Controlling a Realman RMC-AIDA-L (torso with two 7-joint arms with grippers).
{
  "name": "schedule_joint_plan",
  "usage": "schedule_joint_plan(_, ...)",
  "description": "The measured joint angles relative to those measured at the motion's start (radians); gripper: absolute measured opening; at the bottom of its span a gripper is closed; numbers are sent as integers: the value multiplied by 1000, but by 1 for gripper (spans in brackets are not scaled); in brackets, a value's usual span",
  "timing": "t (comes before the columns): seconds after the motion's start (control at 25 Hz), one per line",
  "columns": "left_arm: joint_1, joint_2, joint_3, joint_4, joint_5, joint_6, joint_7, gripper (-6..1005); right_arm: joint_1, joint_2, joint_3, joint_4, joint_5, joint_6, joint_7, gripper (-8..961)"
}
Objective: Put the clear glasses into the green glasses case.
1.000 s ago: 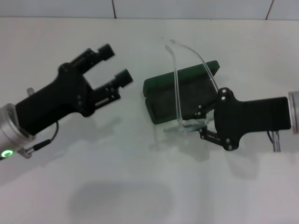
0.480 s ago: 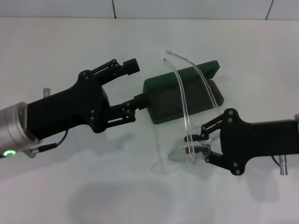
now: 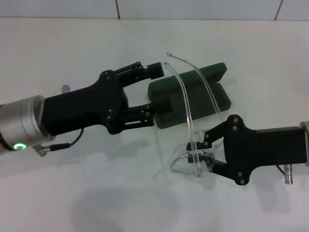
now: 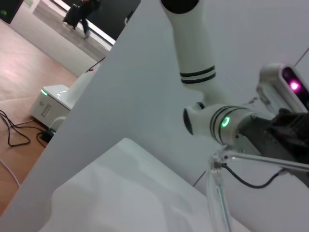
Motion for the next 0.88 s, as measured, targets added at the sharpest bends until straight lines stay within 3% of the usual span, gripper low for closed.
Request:
schedule_joint_plan(0.48,18,-31,-8,4,-74,53,143,814,8,-2,6,43,23,-4,36,124)
schedule_joint_plan(0.88,-9,-77,8,-11,53,81,195,814,19,-3,1,54,28,-31,48,123)
